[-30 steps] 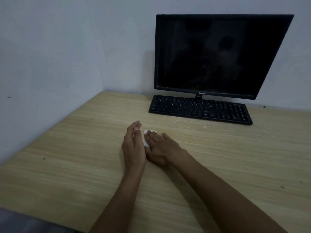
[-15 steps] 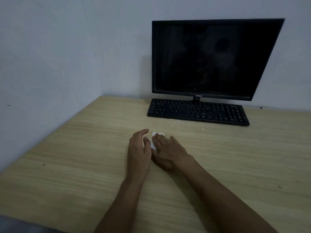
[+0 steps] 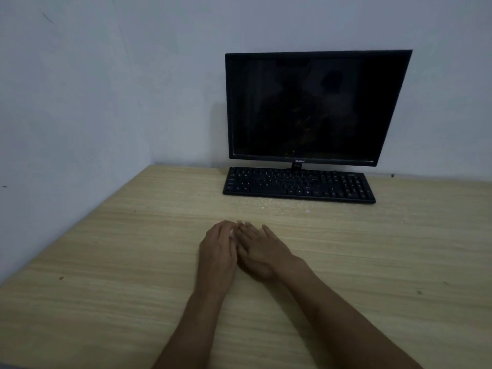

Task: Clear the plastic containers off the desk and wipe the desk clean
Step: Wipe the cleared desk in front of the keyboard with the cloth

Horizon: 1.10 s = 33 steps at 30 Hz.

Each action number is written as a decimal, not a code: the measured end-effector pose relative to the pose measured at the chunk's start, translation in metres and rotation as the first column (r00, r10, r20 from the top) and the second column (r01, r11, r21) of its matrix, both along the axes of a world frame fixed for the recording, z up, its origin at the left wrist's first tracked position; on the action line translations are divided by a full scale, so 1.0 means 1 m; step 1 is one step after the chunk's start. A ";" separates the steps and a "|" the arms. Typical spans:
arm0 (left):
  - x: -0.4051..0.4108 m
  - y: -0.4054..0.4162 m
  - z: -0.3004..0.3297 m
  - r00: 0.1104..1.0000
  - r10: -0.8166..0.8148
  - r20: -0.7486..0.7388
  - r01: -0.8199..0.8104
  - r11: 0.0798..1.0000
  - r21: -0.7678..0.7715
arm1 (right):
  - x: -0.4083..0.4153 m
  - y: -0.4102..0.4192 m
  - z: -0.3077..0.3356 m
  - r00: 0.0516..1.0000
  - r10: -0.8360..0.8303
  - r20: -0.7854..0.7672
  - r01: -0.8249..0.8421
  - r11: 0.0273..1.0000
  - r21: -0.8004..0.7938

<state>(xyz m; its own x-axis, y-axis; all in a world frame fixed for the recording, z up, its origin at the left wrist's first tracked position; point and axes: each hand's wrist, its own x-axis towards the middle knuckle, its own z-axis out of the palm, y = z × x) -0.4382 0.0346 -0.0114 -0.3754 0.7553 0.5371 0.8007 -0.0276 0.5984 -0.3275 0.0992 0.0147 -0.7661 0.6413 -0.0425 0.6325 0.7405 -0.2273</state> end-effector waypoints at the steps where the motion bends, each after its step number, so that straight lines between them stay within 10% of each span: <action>1: 0.000 0.000 -0.001 1.000 -0.004 -0.015 0.003 1.000 -0.028 | 0.006 0.001 0.002 0.998 0.001 -0.055 -0.001 1.000 0.003; 9: 0.008 0.001 -0.001 0.957 -0.140 -0.253 0.039 0.930 -0.366 | 0.068 0.008 0.002 0.836 -0.219 -0.504 0.317 0.941 0.117; 33: -0.005 -0.044 0.016 0.931 -0.131 -0.341 -0.204 0.589 -0.782 | 0.084 0.019 -0.008 0.791 -0.399 -0.463 0.487 0.869 0.083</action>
<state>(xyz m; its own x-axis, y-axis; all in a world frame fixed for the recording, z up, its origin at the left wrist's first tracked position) -0.4436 -0.0097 0.0047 -0.3407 0.9224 -0.1823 0.9324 0.3563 0.0603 -0.2430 0.1182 0.0065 -0.3096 0.8759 0.3700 0.7774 0.4572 -0.4320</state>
